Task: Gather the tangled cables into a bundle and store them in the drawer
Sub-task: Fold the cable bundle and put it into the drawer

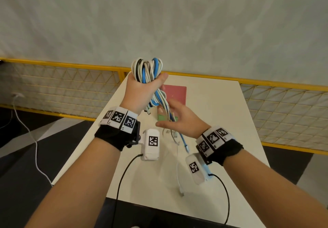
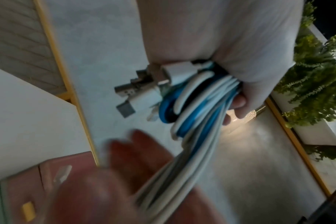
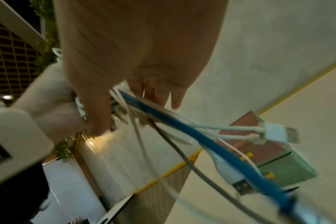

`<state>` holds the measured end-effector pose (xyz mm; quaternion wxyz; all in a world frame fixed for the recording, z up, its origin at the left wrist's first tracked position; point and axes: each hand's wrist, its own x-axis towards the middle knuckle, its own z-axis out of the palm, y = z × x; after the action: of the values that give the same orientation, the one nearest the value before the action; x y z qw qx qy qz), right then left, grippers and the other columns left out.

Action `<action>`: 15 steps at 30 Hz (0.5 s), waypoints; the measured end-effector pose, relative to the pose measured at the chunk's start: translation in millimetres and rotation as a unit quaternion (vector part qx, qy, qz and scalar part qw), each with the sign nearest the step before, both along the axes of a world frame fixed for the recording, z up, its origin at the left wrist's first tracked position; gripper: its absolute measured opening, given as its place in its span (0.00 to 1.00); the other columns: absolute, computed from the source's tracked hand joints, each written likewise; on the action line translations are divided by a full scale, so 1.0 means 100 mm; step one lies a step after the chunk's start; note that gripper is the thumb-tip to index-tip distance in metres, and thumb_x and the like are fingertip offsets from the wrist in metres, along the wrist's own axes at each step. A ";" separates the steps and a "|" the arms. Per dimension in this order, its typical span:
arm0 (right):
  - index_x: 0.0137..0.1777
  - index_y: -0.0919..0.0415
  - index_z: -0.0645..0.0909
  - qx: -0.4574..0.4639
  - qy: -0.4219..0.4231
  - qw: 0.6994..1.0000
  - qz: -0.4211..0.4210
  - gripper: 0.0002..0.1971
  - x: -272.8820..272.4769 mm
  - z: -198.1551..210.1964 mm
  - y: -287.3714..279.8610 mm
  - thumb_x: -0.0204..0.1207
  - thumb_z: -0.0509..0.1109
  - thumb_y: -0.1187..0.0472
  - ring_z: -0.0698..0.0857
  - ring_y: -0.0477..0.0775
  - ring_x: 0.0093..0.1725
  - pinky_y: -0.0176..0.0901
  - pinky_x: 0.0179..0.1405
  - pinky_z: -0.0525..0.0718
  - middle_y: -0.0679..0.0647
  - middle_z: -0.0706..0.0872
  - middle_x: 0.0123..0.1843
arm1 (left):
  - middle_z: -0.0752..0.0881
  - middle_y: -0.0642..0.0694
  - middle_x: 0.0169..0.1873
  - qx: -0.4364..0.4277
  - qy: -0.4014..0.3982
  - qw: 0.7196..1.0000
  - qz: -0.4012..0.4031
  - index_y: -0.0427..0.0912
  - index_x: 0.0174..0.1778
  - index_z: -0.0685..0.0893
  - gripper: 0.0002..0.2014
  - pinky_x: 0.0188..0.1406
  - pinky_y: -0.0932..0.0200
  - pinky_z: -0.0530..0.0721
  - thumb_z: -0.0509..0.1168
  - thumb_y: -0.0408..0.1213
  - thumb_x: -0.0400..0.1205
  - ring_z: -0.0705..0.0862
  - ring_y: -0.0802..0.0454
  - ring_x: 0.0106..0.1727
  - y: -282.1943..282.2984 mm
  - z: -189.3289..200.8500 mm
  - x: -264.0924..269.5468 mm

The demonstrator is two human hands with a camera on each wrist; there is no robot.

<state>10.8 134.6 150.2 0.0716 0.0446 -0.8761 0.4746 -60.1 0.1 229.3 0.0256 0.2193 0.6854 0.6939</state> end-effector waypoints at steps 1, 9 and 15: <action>0.64 0.56 0.78 -0.014 -0.018 1.000 0.019 0.21 -0.02 -0.01 -0.06 0.73 0.74 0.50 0.85 0.47 0.56 0.51 0.62 0.83 0.52 0.86 0.57 | 0.88 0.47 0.28 0.002 0.007 1.000 -0.019 0.40 0.40 0.85 0.06 0.39 0.51 0.89 0.75 0.36 0.77 0.89 0.49 0.33 0.00 0.01 0.03; 0.48 0.55 0.85 0.198 -0.099 0.974 0.038 0.08 -0.05 -0.19 0.14 0.79 0.67 0.54 0.85 0.50 0.43 0.45 0.45 0.83 0.50 0.89 0.46 | 0.73 0.50 0.20 0.047 -0.032 0.979 -0.194 0.39 0.37 0.78 0.08 0.37 0.52 0.84 0.71 0.33 0.79 0.77 0.50 0.24 -0.24 -0.03 -0.04; 0.47 0.49 0.86 0.394 -0.053 0.910 -0.118 0.09 -0.10 0.16 0.23 0.79 0.64 0.51 0.84 0.55 0.40 0.42 0.36 0.74 0.49 0.83 0.37 | 0.77 0.48 0.18 -0.153 -0.037 0.968 -0.196 0.38 0.28 0.82 0.15 0.38 0.50 0.84 0.74 0.39 0.79 0.78 0.48 0.23 -0.25 -0.17 0.06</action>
<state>1.2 157.9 166.4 0.0568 -0.0596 -0.9933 0.0809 -54.5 -24.8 212.4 0.2198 0.3165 0.7258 0.5699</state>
